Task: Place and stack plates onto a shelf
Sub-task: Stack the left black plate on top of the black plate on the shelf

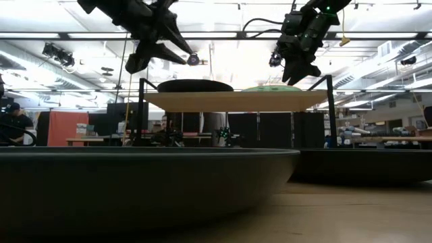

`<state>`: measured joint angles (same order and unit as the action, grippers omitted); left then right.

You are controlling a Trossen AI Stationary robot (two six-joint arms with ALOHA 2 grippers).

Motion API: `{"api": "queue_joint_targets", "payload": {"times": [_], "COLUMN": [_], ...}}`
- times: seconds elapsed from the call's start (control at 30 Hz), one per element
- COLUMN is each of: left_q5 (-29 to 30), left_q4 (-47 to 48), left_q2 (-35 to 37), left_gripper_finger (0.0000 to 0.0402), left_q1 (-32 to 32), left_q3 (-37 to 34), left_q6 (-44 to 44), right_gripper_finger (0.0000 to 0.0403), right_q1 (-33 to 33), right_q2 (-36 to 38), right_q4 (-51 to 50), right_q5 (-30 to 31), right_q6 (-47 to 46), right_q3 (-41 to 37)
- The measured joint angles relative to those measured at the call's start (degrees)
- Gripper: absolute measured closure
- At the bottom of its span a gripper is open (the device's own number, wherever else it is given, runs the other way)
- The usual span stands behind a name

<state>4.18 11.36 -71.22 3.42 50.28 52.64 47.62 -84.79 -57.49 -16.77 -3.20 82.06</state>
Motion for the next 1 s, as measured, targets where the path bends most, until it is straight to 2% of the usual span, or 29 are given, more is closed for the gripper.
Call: {"api": "queue_joint_targets", "payload": {"times": [0.2,0.47,0.77,1.0], "left_q5": [-3.0,-2.9,-1.8,4.0], "left_q4": [2.4,8.5,11.3,11.9], "left_q2": [0.0,0.0,0.0,-0.7], "left_gripper_finger": [0.0287,0.0287,0.0287,0.0287], "left_q1": [-5.4,-12.4,-21.9,-29.5], "left_q3": [0.0,0.0,0.0,0.0], "left_q6": [-5.7,-5.0,9.6,21.7], "right_gripper_finger": [0.0249,0.0249,0.0249,0.0250], "right_q1": [0.0,0.0,0.0,0.0], "right_q2": [0.0,0.0,0.0,0.0], "right_q4": [0.0,0.0,0.0,0.0], "right_q5": [0.4,0.4,0.4,0.4], "right_q6": [0.0,0.0,0.0,0.0], "right_q3": [0.0,0.0,0.0,0.0]}}
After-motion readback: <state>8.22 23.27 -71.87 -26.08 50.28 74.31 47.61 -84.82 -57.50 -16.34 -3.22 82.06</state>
